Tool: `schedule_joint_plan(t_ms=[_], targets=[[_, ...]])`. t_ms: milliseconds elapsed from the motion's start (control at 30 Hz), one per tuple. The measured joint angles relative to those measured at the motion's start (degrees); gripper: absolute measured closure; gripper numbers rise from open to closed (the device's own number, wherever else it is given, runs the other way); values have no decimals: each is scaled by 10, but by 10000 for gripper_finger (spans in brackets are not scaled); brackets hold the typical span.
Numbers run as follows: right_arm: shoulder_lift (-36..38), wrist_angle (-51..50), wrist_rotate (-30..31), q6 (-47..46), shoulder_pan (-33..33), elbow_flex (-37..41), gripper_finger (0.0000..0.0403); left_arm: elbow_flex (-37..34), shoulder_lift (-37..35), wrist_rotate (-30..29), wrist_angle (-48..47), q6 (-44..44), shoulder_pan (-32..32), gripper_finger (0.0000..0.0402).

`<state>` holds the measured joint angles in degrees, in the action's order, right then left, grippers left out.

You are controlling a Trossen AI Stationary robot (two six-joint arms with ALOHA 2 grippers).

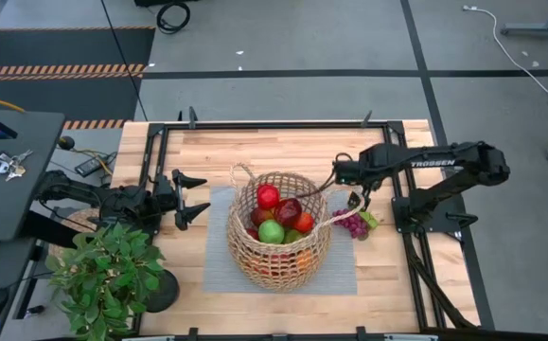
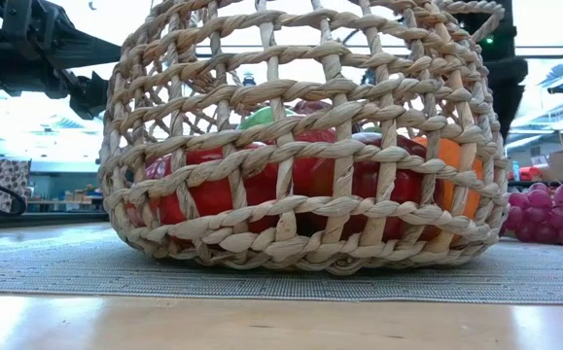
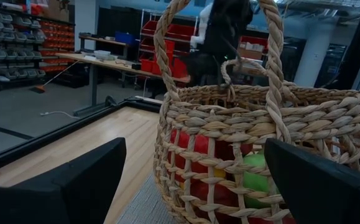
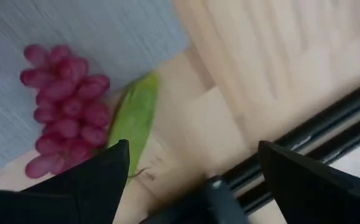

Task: Build produce basket
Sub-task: Put the green cucumber into the brown basket

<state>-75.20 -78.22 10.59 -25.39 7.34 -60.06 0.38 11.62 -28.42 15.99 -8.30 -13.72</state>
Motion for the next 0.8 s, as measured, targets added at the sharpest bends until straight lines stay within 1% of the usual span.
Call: schedule_joint_plan(t_ms=[67, 133, 167, 300, 400, 600, 700, 800], targets=[[0, 3, -5, -40, -14, 19, 46, 0, 0, 0, 0, 0, 0, 12], [0, 14, 5, -83, -25, 45, 46, 0, 0, 0, 0, 0, 0, 12], [0, 23, -1, -100, -28, 61, 46, 0, 0, 0, 0, 0, 0, 12], [0, 73, -61, -139, -39, 114, 46, 0, 0, 0, 0, 0, 0, 12], [0, 80, -66, -160, -40, 137, 46, 0, 0, 0, 0, 0, 0, 12], [0, 74, -76, -162, -40, 128, 46, 0, 0, 0, 0, 0, 0, 12], [12, 50, -76, -161, -42, 100, 46, 0, 0, 0, 0, 0, 0, 12], [36, 28, -57, -168, -53, 67, 46, 0, 0, 0, 0, 0, 0, 12]])
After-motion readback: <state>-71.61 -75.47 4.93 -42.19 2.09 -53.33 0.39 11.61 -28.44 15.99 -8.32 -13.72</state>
